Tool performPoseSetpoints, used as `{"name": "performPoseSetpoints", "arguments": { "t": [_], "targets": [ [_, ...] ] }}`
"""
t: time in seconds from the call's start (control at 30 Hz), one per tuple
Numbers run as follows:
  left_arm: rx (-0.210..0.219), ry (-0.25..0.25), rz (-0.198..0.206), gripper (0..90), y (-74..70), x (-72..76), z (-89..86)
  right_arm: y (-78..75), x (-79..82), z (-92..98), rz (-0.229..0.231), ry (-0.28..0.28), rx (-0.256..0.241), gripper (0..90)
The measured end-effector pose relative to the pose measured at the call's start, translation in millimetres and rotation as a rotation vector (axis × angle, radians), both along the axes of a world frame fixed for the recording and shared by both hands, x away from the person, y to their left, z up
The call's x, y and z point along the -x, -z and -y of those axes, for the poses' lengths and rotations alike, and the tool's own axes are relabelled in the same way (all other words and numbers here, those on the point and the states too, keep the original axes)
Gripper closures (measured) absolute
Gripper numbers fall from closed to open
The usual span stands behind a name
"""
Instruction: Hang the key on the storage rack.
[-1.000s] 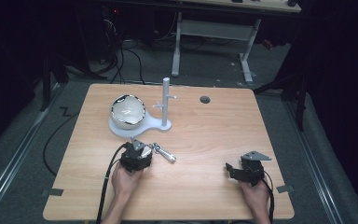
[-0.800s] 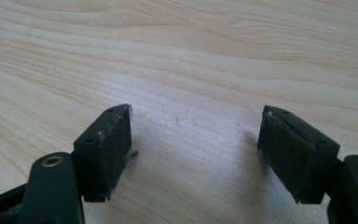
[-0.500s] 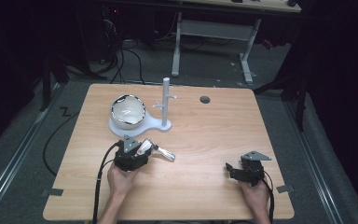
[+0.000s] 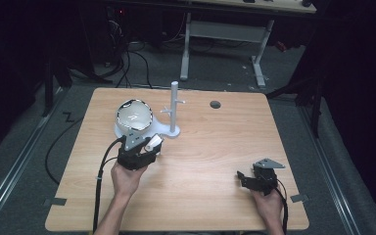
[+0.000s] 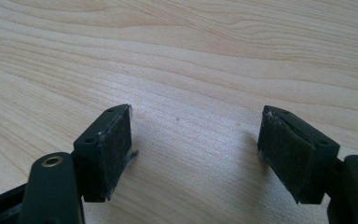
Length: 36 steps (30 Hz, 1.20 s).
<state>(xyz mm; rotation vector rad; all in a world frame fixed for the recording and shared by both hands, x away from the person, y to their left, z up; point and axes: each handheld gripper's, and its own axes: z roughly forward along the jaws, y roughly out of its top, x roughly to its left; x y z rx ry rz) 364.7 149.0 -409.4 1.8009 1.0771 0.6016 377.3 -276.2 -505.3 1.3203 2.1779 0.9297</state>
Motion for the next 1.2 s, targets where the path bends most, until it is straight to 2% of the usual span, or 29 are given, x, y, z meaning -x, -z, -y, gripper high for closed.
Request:
{"name": "performPoseSetpoints", "arguments": {
  "t": [0.33,0.53,0.87,1.2],
  "targets": [
    [0.039,0.001,0.014,51.0,-15.3,-10.7,-5.1,0.0,0.0,0.0,0.000,0.000,0.000,25.9],
    [0.043,-0.018,0.023,51.0,-25.6,-18.8,-9.9,0.0,0.0,0.0,0.000,-0.001,0.000,25.9],
    [0.023,-0.031,0.031,50.9,-41.9,-34.9,-9.5,0.0,0.0,0.0,0.000,-0.001,0.000,25.8],
    [0.043,-0.057,0.036,50.9,-51.0,-50.6,-9.8,0.0,0.0,0.1,0.000,-0.001,0.000,25.8]
  ]
}}
